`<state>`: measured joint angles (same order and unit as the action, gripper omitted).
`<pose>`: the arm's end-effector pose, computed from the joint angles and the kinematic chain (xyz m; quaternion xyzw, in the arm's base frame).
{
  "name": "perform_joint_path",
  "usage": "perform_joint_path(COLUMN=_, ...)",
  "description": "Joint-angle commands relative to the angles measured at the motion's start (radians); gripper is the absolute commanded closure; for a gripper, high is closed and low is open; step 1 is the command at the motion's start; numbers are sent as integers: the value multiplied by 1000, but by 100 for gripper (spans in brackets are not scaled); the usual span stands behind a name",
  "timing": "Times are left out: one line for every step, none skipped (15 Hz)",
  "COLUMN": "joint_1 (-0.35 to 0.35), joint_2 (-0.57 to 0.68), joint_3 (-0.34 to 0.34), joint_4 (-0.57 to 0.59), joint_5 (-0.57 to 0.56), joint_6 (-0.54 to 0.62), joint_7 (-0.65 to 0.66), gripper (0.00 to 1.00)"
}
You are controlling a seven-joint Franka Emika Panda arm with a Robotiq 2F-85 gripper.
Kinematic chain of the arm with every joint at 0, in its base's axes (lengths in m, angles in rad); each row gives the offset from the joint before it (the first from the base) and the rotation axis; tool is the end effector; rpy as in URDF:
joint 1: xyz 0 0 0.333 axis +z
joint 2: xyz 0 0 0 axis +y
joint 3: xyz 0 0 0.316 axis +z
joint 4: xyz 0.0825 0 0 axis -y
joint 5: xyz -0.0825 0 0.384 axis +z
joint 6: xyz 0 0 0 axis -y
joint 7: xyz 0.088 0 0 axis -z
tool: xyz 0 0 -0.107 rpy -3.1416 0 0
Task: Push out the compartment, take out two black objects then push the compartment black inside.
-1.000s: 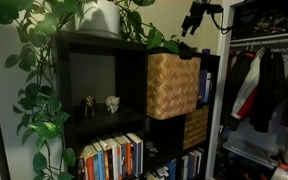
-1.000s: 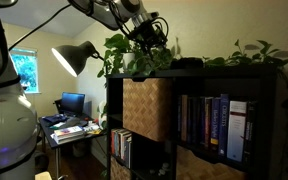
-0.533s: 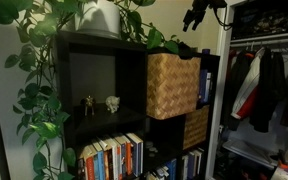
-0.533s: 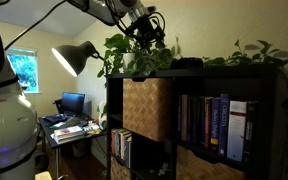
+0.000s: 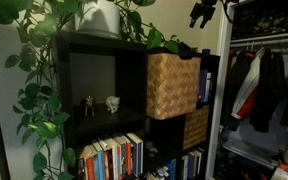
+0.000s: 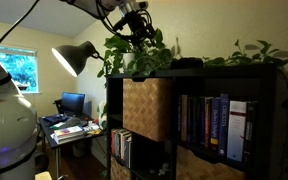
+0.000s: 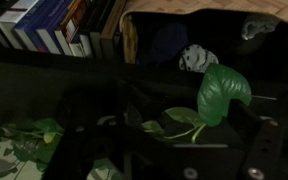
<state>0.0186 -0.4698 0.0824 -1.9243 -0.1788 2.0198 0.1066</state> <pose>0.4321 0.0446 0.7358 0.9550 0.0131 0.2859 0.0779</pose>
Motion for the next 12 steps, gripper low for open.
perform_joint_path(joint_1=0, joint_2=-91, joint_3=9, joint_4=-129, joint_5=43, joint_6=-12, joint_7=57, gripper=7)
perform_joint_path(joint_1=-3, joint_2=-106, joint_3=12, joint_4=-155, joint_5=46, joint_6=-13, joint_7=68, gripper=26)
perform_joint_path(joint_1=-4, joint_2=-120, joint_3=14, joint_4=-177, joint_5=50, joint_6=-16, joint_7=77, gripper=33)
perform_joint_path(joint_1=-6, joint_2=-135, joint_3=16, joint_4=-201, joint_5=50, joint_6=-12, joint_7=86, gripper=40)
perform_joint_path(joint_1=-8, joint_2=-149, joint_3=19, joint_4=-223, joint_5=50, joint_6=-5, joint_7=97, gripper=47)
perform_joint_path(joint_1=-6, joint_2=-162, joint_3=20, joint_4=-248, joint_5=54, joint_6=17, joint_7=105, gripper=53)
perform_joint_path(joint_1=-8, joint_2=-175, joint_3=25, joint_4=-271, joint_5=48, joint_6=36, joint_7=115, gripper=61)
perform_joint_path(joint_1=-8, joint_2=-182, joint_3=26, joint_4=-291, joint_5=50, joint_6=52, joint_7=120, gripper=66)
perform_joint_path(joint_1=-10, joint_2=-191, joint_3=29, joint_4=-308, joint_5=49, joint_6=59, joint_7=128, gripper=74)
perform_joint_path(joint_1=-9, joint_2=-197, joint_3=31, joint_4=-328, joint_5=52, joint_6=66, joint_7=135, gripper=80)
perform_joint_path(joint_1=-8, joint_2=-205, joint_3=33, joint_4=-349, joint_5=55, joint_6=75, joint_7=140, gripper=85)
perform_joint_path(joint_1=-6, joint_2=-211, joint_3=35, joint_4=-372, joint_5=59, joint_6=87, joint_7=145, gripper=93)
